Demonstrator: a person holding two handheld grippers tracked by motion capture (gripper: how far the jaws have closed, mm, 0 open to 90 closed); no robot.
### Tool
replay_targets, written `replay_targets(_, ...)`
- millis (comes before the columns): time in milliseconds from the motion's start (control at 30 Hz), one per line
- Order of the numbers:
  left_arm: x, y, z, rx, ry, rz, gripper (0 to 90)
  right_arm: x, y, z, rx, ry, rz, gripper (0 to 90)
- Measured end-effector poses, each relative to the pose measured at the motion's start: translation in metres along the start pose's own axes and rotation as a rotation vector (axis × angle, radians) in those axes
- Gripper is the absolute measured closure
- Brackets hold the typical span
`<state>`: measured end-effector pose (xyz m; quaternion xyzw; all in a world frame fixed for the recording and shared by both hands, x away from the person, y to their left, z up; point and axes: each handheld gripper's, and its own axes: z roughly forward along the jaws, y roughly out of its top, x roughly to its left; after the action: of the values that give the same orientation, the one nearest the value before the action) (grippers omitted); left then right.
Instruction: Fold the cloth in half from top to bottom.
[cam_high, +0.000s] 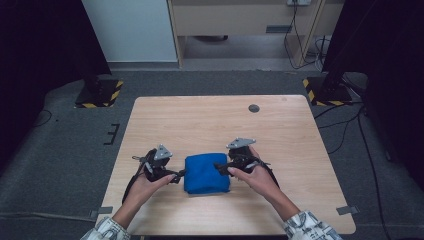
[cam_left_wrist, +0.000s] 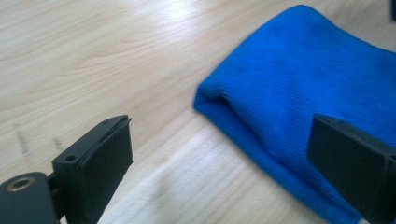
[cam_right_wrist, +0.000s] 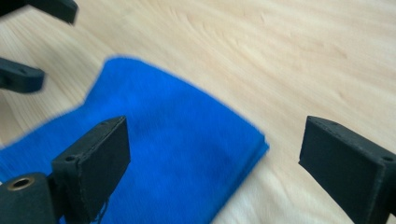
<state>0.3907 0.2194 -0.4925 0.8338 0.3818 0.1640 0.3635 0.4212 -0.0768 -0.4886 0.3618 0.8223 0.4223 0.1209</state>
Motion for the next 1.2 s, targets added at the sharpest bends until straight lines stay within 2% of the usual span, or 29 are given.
replay_targets(33, 0.004, 0.001, -0.001, 0.001, 0.009, -0.015, 6.5, -0.001, 0.003, 0.000, -0.006, 0.004, -0.004, 8.6)
replay_targets(200, 0.009, 0.003, 0.000, 0.016, 0.020, -0.022, 5.9, -0.002, 0.014, 0.003, -0.006, -0.005, -0.018, 8.6)
replay_targets(300, 0.011, 0.007, 0.000, 0.023, 0.021, -0.010, 5.1, -0.002, 0.020, 0.007, -0.007, -0.013, -0.032, 8.1)
replay_targets(400, 0.013, 0.013, 0.003, 0.035, 0.008, 0.005, 4.9, -0.002, 0.023, 0.010, -0.003, -0.039, -0.049, 8.2)
replay_targets(533, 0.015, 0.021, 0.004, 0.040, 0.008, 0.028, 4.4, -0.005, 0.026, 0.010, -0.004, -0.043, -0.045, 8.2)
replay_targets(700, 0.016, 0.038, 0.005, 0.034, 0.005, 0.050, 4.0, -0.016, 0.031, 0.007, -0.002, -0.060, -0.059, 8.3)
replay_targets(767, 0.017, 0.043, 0.006, 0.028, 0.002, 0.051, 4.0, -0.021, 0.032, 0.005, -0.003, -0.065, -0.051, 8.2)
replay_targets(867, 0.018, 0.045, 0.008, 0.021, -0.007, 0.040, 3.9, -0.025, 0.032, 0.002, -0.011, -0.069, -0.034, 7.9)
replay_targets(1033, 0.023, 0.045, 0.011, 0.026, 0.006, 0.039, 3.9, -0.036, 0.033, -0.008, -0.029, -0.107, -0.031, 8.0)
replay_targets(1100, 0.029, 0.043, 0.011, 0.028, 0.012, 0.027, 3.9, -0.046, 0.031, -0.014, -0.037, -0.123, -0.008, 7.5)
replay_targets(1200, 0.032, 0.042, 0.011, 0.028, 0.019, 0.023, 4.0, -0.052, 0.029, -0.018, -0.036, -0.136, -0.002, 7.6)
